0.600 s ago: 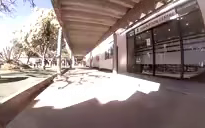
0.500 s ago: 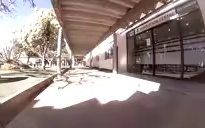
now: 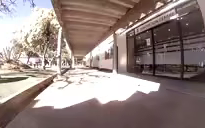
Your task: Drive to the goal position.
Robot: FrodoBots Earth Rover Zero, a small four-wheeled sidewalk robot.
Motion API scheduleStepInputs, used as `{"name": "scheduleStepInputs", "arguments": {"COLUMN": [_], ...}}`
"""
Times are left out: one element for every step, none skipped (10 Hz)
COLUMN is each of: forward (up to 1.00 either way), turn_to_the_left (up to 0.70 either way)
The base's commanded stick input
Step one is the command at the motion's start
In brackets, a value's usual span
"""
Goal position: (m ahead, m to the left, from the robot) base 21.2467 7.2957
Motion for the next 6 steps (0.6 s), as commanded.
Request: {"name": "scheduleStepInputs", "arguments": {"forward": [0.94, 0.95, 0.96, 0.96, 0.96, 0.96], "turn_to_the_left": [0.00, 0.00, 0.00, 0.00, 0.00, 0.00]}}
